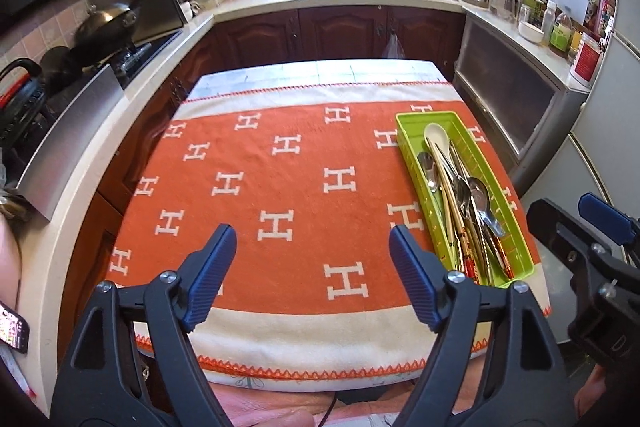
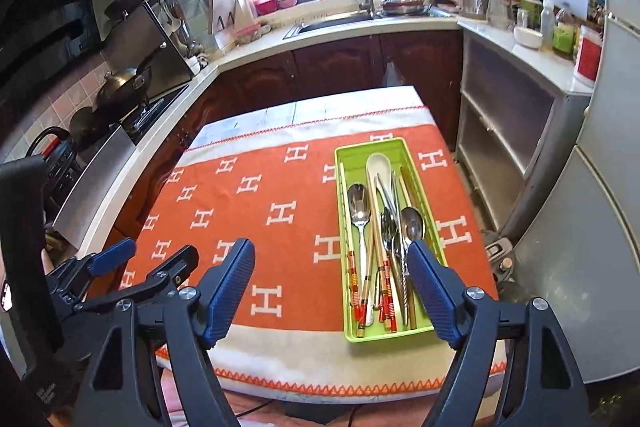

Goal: Organize utensils

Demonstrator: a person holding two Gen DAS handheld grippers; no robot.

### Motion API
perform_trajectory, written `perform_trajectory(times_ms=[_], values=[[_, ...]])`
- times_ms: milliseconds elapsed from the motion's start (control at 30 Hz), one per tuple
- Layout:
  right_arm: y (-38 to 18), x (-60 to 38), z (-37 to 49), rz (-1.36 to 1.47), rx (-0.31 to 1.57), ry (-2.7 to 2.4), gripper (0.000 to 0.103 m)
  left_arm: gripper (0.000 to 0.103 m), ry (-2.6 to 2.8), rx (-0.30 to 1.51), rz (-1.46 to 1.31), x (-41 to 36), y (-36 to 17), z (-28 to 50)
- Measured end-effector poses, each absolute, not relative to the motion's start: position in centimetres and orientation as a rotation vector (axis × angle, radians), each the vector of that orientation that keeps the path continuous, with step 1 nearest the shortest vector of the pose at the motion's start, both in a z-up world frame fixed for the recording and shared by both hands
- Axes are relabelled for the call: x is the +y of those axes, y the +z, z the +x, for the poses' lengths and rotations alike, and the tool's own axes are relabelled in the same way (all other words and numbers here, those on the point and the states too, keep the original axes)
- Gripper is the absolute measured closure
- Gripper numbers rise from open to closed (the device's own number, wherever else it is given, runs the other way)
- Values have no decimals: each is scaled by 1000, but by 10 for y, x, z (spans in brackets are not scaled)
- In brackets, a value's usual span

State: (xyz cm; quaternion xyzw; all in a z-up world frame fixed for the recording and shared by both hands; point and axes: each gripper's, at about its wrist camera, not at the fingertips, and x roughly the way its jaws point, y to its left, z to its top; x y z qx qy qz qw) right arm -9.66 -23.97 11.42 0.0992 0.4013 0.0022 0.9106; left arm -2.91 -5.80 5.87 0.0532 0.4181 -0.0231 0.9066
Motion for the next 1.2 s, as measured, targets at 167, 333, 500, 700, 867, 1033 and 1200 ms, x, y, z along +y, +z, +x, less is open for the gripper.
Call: perform_trajectory(times_ms=[167, 333, 500, 700, 867, 1033, 1200], values=[[121, -233, -105, 191, 823, 0, 20, 26, -34, 841, 102, -54, 63, -35], [118, -230, -103, 181, 827, 1, 19, 26, -28, 834, 81, -48, 65, -38], [117, -228, -103, 180, 828, 2, 19, 26, -27, 838, 75, -45, 63, -38], [113, -223, -101, 176, 835, 5, 19, 26, -28, 840, 68, -42, 62, -37], [109, -221, -98, 177, 843, 8, 19, 26, -31, 839, 66, -41, 62, -37], [110, -221, -98, 176, 842, 7, 19, 26, -31, 841, 63, -41, 61, -36], [109, -222, -97, 178, 844, 8, 19, 26, -31, 842, 61, -44, 60, -35]])
